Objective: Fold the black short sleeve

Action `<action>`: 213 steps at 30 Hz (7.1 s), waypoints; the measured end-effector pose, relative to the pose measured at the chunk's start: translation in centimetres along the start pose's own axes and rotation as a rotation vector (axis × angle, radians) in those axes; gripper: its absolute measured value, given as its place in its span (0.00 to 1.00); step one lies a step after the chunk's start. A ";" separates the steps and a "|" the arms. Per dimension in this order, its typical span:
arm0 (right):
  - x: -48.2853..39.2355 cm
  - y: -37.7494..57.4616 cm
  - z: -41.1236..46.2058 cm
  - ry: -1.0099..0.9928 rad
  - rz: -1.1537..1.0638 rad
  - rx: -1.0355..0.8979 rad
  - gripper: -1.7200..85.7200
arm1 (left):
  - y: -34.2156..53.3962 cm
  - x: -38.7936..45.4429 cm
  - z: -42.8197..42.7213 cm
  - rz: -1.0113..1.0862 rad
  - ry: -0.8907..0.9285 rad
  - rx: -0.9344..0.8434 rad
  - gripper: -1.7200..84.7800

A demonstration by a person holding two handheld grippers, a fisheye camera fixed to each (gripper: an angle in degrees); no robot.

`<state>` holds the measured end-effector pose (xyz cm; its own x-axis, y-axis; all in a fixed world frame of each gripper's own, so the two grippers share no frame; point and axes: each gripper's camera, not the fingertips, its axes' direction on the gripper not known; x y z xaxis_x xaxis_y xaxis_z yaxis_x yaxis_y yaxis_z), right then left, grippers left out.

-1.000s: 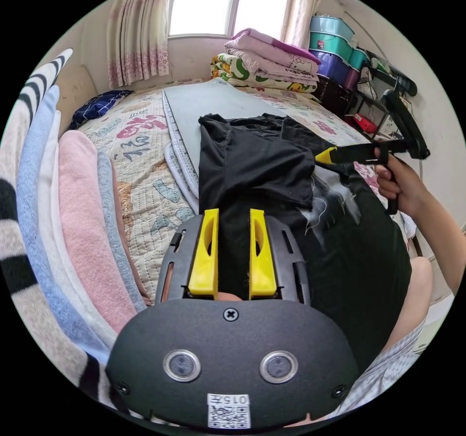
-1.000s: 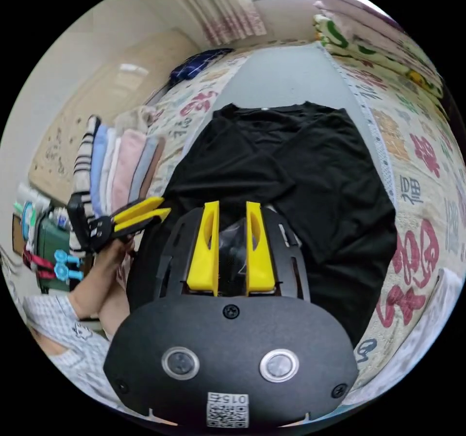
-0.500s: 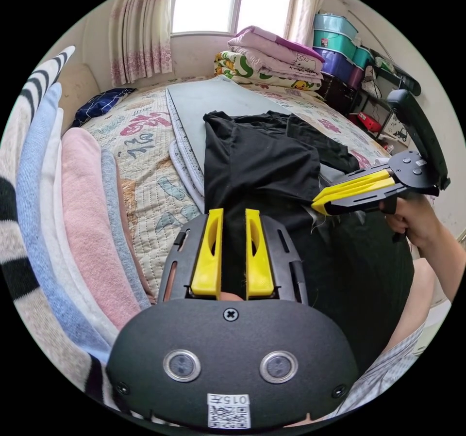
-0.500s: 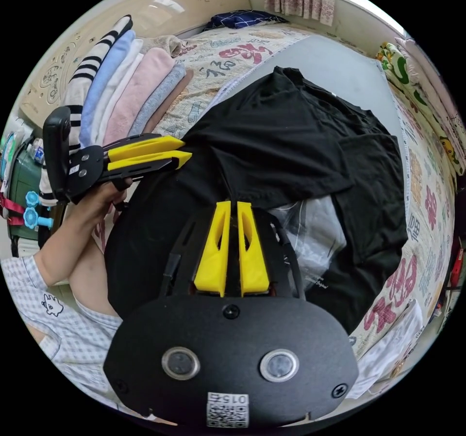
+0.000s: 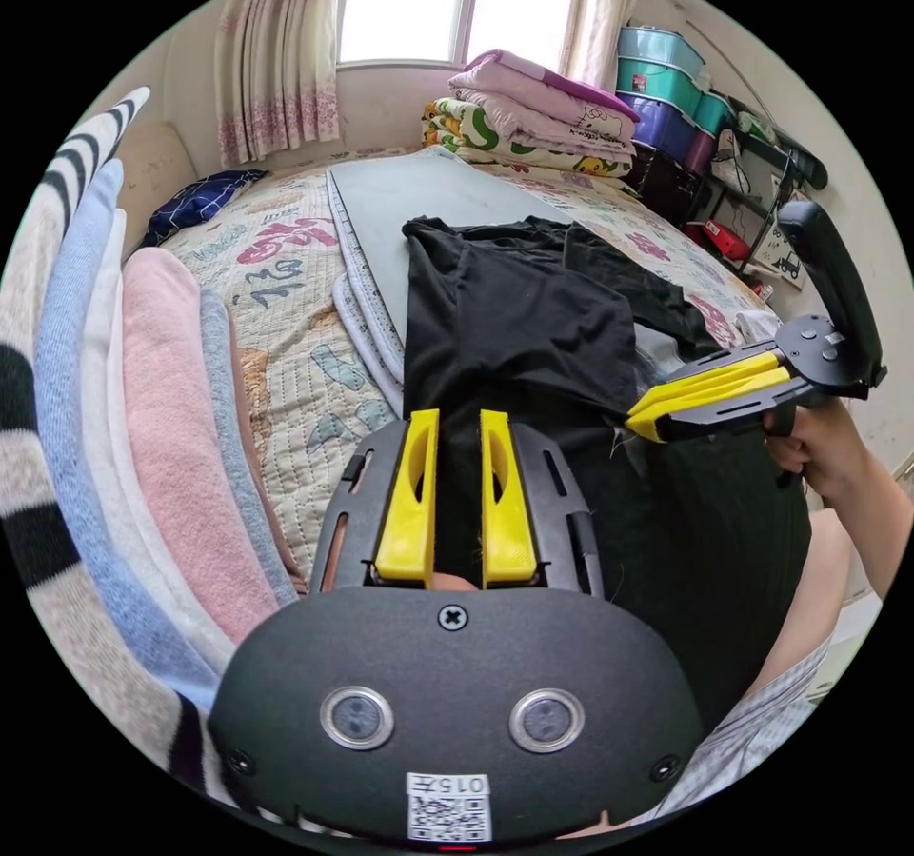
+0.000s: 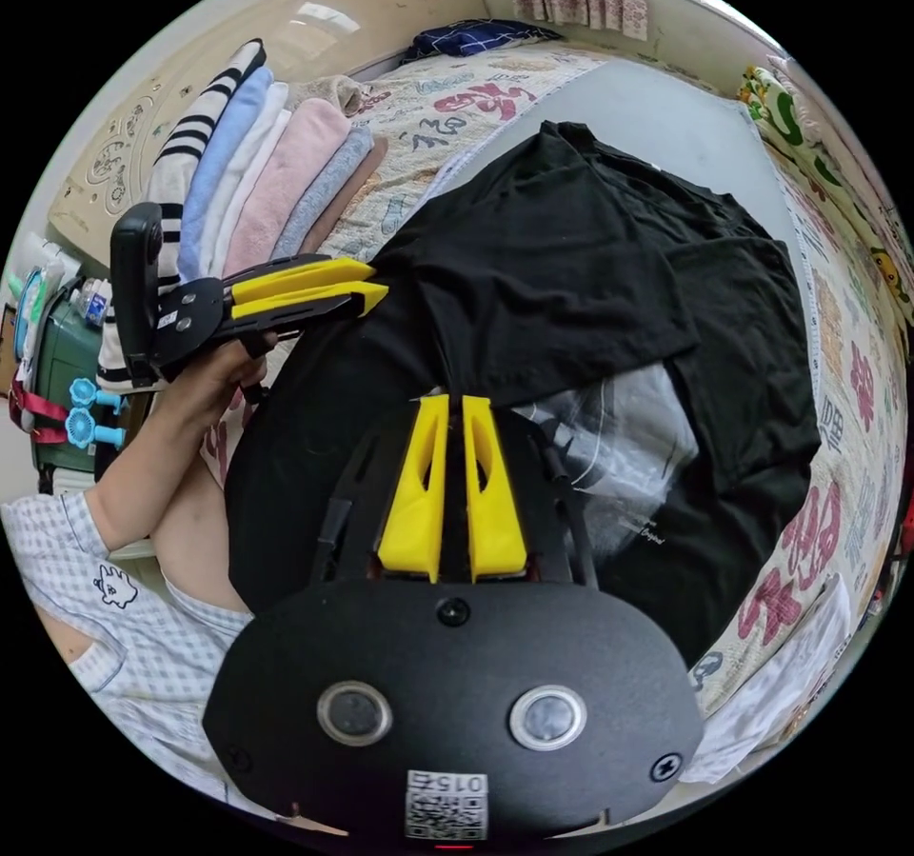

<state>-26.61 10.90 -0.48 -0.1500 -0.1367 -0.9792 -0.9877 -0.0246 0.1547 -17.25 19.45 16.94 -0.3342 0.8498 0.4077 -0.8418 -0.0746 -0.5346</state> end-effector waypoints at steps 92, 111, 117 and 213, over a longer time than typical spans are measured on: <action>-15.2 39.7 -25.5 -0.111 -0.053 0.116 0.02 | 8.4 20.9 -11.6 0.698 0.087 -0.213 0.02; -8.9 41.0 -33.2 -0.088 0.104 0.161 0.07 | 9.4 13.6 -18.6 0.419 0.166 -0.090 0.07; 0.3 35.4 -37.5 -0.222 0.359 0.461 0.12 | 1.6 8.6 -16.7 0.184 0.119 -0.008 0.12; 9.1 59.2 10.2 0.079 0.122 0.449 0.10 | 2.6 11.4 -25.1 0.796 0.502 0.132 0.04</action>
<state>-86.87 18.35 -1.58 -0.2794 -0.1876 -0.9417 -0.8875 0.4247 0.1788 -12.60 42.07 1.61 -0.6353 0.6465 -0.4224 -0.4967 -0.7609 -0.4175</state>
